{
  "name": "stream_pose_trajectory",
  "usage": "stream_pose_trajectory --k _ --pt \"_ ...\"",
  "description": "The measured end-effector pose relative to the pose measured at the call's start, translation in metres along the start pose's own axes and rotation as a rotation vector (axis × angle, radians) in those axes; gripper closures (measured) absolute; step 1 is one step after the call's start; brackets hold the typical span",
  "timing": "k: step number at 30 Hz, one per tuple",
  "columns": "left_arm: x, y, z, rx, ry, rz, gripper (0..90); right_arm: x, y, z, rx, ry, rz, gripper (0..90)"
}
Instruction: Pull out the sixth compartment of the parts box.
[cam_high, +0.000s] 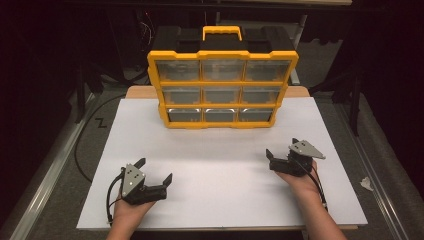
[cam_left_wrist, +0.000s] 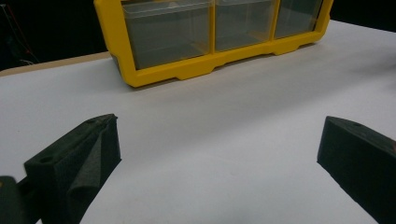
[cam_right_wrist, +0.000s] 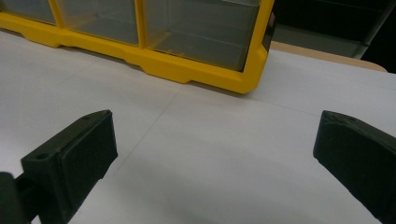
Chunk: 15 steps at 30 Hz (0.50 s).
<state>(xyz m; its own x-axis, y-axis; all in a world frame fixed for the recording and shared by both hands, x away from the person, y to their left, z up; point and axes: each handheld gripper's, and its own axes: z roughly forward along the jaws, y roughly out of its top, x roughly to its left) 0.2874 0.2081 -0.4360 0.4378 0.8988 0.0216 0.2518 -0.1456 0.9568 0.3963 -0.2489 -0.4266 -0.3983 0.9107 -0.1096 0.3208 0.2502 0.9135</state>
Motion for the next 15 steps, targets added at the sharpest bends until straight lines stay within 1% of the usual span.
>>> stream_pose_trajectory --k 1,3,6,7,10,11,12,13,14,15 --pt "0.0 0.0 0.0 0.0 0.001 0.0 0.2 0.0 0.0 0.0 0.0 0.0 0.0 1.0" --pt "0.0 0.0 0.0 -0.001 0.003 -0.001 0.2 -0.002 0.004 0.008 0.014 -0.016 -0.01 1.0" --pt "0.0 0.0 0.0 -0.002 0.005 -0.002 0.2 -0.004 0.008 0.014 0.019 -0.026 -0.018 1.0" --pt "0.0 -0.001 0.0 -0.003 0.006 -0.002 0.2 -0.004 0.008 0.014 0.019 -0.026 -0.018 1.0" --pt "0.0 -0.001 0.0 -0.004 0.006 -0.004 0.2 -0.003 0.01 0.015 0.013 -0.035 -0.045 1.0" --pt "0.0 -0.001 0.0 -0.004 0.007 -0.005 0.2 -0.002 0.01 0.014 0.012 -0.034 -0.046 1.0" --pt "0.001 -0.001 0.001 -0.004 0.01 -0.008 0.2 -0.001 0.01 0.014 0.016 -0.031 -0.056 1.0" --pt "0.001 -0.001 0.001 -0.004 0.01 -0.008 0.2 -0.001 0.01 0.014 0.016 -0.031 -0.056 1.0" --pt "0.001 -0.001 0.001 -0.005 0.011 -0.009 0.2 0.0 0.009 0.013 0.024 -0.037 -0.077 1.0" --pt "0.001 -0.001 0.0 -0.004 0.012 -0.01 0.2 0.001 0.009 0.013 0.027 -0.038 -0.088 1.0"
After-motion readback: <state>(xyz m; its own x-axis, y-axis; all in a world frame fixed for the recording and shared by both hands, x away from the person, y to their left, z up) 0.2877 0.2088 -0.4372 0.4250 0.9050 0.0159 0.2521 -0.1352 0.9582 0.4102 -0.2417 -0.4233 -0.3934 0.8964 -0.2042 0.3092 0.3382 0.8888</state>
